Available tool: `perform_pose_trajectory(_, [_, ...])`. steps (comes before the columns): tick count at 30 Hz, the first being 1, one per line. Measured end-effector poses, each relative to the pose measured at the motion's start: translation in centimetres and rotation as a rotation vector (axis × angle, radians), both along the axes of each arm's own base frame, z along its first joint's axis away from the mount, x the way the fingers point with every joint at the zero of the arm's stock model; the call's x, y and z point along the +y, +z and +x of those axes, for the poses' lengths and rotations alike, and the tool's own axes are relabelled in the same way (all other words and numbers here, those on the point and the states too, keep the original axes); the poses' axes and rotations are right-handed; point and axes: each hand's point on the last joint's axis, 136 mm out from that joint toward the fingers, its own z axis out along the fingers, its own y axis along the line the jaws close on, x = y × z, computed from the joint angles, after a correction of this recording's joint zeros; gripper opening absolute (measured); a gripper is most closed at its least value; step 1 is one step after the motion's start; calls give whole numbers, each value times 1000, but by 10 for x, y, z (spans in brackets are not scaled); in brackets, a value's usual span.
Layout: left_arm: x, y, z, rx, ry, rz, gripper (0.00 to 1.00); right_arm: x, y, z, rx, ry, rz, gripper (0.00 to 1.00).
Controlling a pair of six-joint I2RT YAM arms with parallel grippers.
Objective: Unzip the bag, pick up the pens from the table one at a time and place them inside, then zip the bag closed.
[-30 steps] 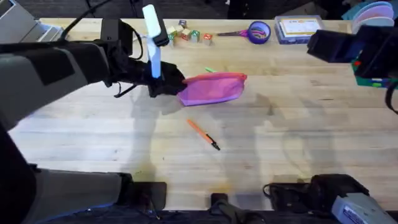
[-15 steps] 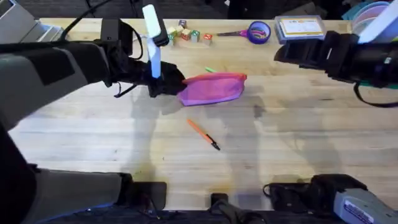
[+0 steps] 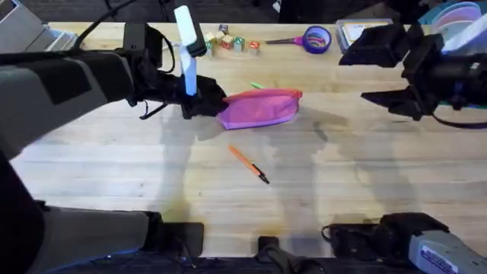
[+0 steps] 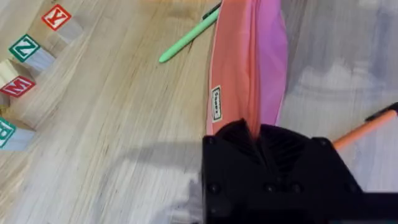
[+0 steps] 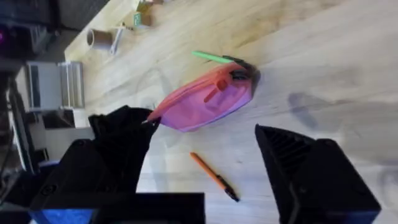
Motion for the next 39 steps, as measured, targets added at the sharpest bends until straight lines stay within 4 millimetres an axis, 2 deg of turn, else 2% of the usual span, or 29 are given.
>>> perform_pose_trajectory(6, [0,0,0,0,0,0,42,11,-4,-2,57,-80,39,997])
perform_pose_trajectory(11, [0,0,0,0,0,0,42,34,-4,-8,109,-119,112,999])
perform_pose_trajectory(33, [0,0,0,0,0,0,42,34,-6,-10,144,-164,146,998])
perform_pose_trajectory(36, [0,0,0,0,0,0,42,33,-12,-14,178,-167,134,998])
perform_pose_trajectory(39, [0,0,0,0,0,0,42,33,-27,-15,243,-173,112,998])
